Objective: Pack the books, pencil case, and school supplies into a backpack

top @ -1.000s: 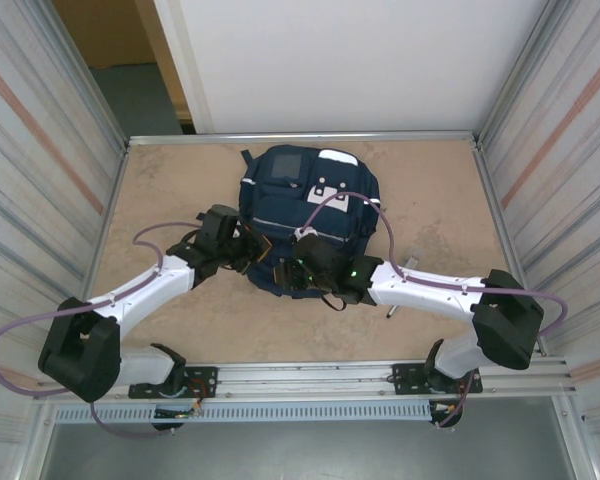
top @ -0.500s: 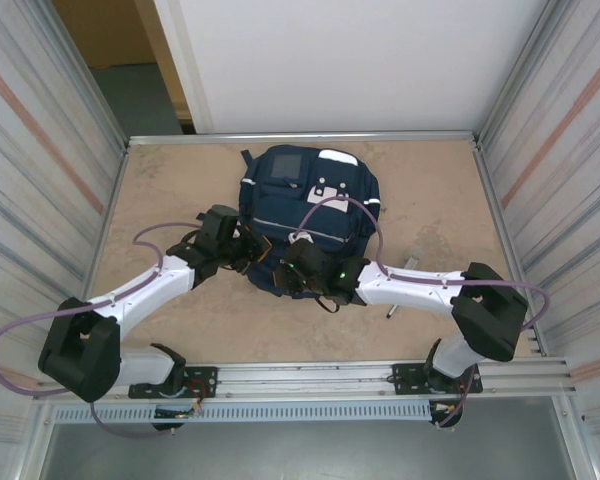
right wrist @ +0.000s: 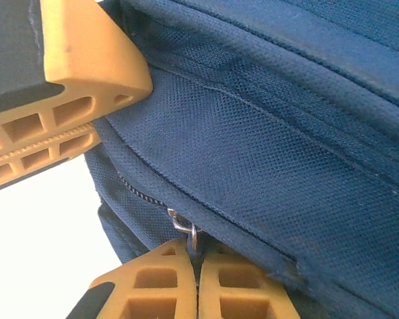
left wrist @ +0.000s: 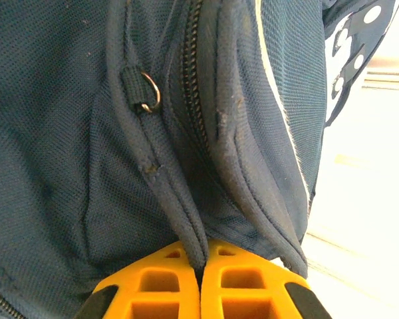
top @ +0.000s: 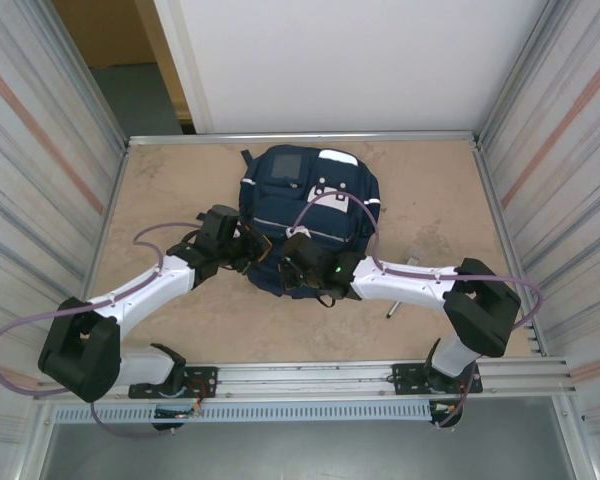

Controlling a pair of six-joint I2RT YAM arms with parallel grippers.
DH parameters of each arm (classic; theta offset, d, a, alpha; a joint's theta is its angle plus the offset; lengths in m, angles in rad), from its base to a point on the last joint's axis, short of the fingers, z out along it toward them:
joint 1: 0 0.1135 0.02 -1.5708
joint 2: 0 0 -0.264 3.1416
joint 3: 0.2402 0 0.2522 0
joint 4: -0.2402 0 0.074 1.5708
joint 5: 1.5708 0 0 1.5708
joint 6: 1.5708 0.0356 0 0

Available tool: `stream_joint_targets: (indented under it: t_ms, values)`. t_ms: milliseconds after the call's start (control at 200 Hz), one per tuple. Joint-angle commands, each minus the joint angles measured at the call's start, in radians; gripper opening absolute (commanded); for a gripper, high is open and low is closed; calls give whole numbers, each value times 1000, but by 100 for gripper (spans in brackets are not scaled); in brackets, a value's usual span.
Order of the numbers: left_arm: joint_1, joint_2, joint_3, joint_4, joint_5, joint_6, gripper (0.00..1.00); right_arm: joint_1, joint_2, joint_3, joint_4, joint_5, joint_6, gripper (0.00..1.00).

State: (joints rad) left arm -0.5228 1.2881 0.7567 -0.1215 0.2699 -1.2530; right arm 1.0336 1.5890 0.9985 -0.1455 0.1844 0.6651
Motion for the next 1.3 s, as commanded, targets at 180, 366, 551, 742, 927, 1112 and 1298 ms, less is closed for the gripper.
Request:
stream_joint_targets:
  t_ms: [180,366,551,742,927,1112,1298]
  values:
    - [59,-34,-26,20,65,50,0,-26,-106,-37,-214,68,-68,0]
    - [99,-27,-32,11,85,75,0,-102,-187,-125,-253,35,-76,0]
    - [159,-22,-20,-13,101,118,0,-171,-235,-171,-256,1,-122,0]
    - [317,140,158,-143,163,403,0,-288,-252,-198,-235,-36,-211,0]
    - [417,352,360,-238,224,541,16,-257,-197,-111,-218,-59,-322,0]
    - [416,232,331,-283,181,481,45,-181,-101,10,-157,-185,-344,0]
    - [238,10,163,-294,51,347,54,-123,-48,63,-84,-259,-352,0]
